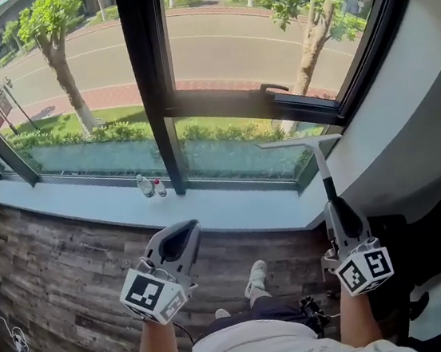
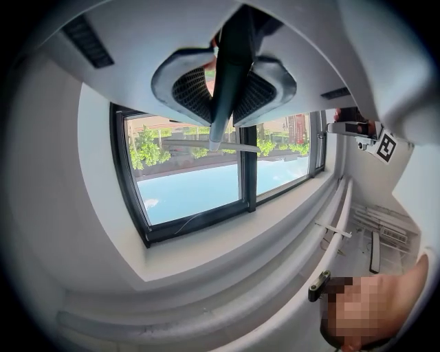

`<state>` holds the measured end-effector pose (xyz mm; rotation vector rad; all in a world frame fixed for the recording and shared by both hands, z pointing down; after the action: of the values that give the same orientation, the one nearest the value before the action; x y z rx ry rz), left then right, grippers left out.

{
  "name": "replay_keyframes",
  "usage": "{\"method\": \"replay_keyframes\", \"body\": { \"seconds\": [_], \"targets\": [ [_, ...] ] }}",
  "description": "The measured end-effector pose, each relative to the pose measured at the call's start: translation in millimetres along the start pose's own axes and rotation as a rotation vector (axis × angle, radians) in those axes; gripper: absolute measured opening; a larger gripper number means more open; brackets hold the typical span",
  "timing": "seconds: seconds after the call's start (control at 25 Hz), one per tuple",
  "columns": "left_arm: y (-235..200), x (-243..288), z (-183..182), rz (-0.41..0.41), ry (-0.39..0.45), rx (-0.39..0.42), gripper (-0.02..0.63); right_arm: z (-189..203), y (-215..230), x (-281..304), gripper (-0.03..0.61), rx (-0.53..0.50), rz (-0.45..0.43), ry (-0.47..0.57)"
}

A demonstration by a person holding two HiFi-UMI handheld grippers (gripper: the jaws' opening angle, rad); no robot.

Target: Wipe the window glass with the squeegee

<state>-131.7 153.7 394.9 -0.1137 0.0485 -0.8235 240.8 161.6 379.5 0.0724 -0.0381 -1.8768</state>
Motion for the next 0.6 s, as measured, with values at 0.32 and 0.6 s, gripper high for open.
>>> {"method": "replay_keyframes", "body": {
  "seconds": [0.32, 0.6],
  "targets": [
    [-37.4, 118.5, 3.2, 0.055, -0.020, 0.026, 0.017, 20.6, 80.6, 70.6, 0.100, 0.027, 0.063, 0.032],
    [-40.7, 236.6, -20.2, 0.088, -0.004, 0.053, 0.017, 5.0, 179.1, 120.5, 0.100, 0.039, 0.113, 0.068]
  ]
}}
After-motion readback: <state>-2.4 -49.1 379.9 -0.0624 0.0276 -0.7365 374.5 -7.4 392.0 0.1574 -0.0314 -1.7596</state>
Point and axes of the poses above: the fingertips, and each gripper's own axes: x forward along the fingers, y to its right, z out of its underside, the point moved 9 cm from there along -x, backward along the fingers, and after that the axes turned 2 degrees about z, right-handed, at the moved point
